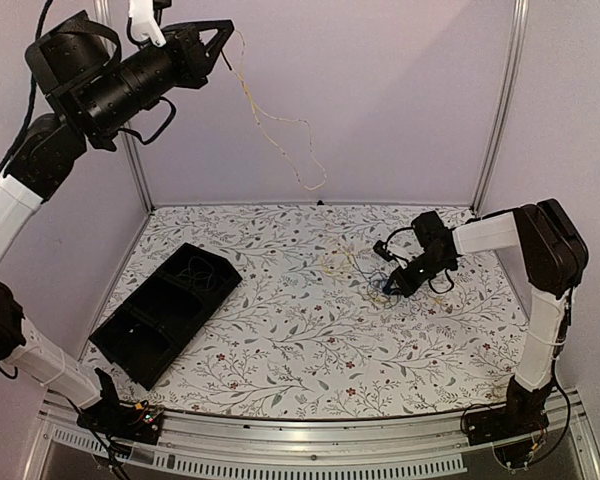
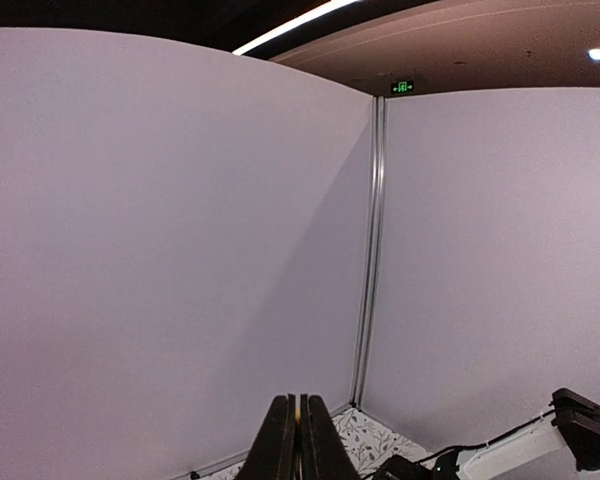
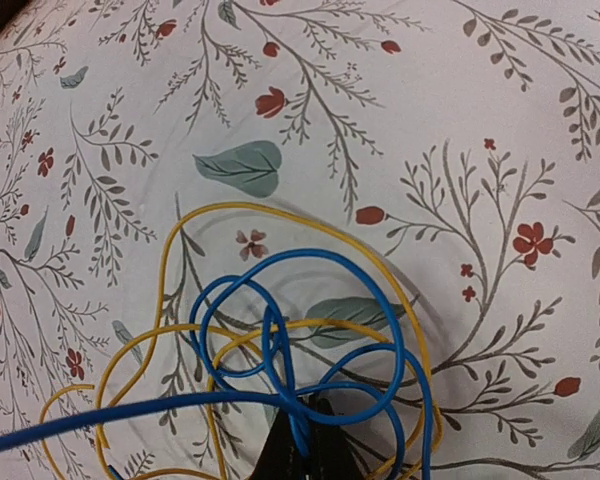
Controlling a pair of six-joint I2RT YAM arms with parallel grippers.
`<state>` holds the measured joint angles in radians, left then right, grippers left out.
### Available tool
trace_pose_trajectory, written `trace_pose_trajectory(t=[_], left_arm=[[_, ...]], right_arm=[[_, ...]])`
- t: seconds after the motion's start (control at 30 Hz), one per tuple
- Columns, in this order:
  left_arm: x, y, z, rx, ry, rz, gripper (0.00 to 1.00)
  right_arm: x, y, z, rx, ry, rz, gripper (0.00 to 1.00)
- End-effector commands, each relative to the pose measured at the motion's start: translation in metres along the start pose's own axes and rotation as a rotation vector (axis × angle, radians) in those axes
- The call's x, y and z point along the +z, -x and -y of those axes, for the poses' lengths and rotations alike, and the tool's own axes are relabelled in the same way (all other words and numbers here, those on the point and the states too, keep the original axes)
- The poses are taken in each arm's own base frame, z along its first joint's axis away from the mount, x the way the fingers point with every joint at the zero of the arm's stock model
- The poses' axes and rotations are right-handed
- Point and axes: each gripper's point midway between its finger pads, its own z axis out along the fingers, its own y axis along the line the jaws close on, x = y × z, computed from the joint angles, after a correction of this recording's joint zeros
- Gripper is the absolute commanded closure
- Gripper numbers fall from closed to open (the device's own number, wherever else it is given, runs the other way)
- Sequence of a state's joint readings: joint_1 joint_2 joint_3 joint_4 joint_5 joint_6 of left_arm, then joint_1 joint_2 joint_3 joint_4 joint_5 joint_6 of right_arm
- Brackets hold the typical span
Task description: Untangle the cables
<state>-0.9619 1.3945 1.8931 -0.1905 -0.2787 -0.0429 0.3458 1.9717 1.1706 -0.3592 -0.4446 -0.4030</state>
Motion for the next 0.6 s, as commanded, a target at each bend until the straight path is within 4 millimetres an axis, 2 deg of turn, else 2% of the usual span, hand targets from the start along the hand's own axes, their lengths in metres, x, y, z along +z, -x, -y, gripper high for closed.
trace_pose_trajectory(t=[0.0,0.17,0.33,0.43,0.5,0.57], left_arm=[[-0.007,0.007,-0.009,0.063,0.049,-0.042,1.0],[-0.036,0.062,-0.028,0.076,0.114,0.081,1.0],[-0.055,0.078,-0.051,0.119,0.226,0.082,1.0],[-0.08,0.098,-0.075,0.109,0.349,0.112,1.0],[-0.098,0.112,-0.087,0.101,0.397,0.149,1.0],[-0.105,0.109,-0.094,0.115,0.43,0.133,1.0]], right_arm=[[-0.001,-0.033,0.038,0.088,-0.152,-0.115,0.98],[-0.012,-0.042,0.061,0.136,-0.225,-0.126,1.0],[-0.021,-0.049,0.078,0.154,-0.306,-0.148,1.0],[-0.025,-0.057,0.091,0.188,-0.343,-0.16,1.0],[-0.025,-0.061,0.091,0.204,-0.317,-0.158,1.0],[-0.026,-0.06,0.088,0.206,-0.295,-0.155,1.0]])
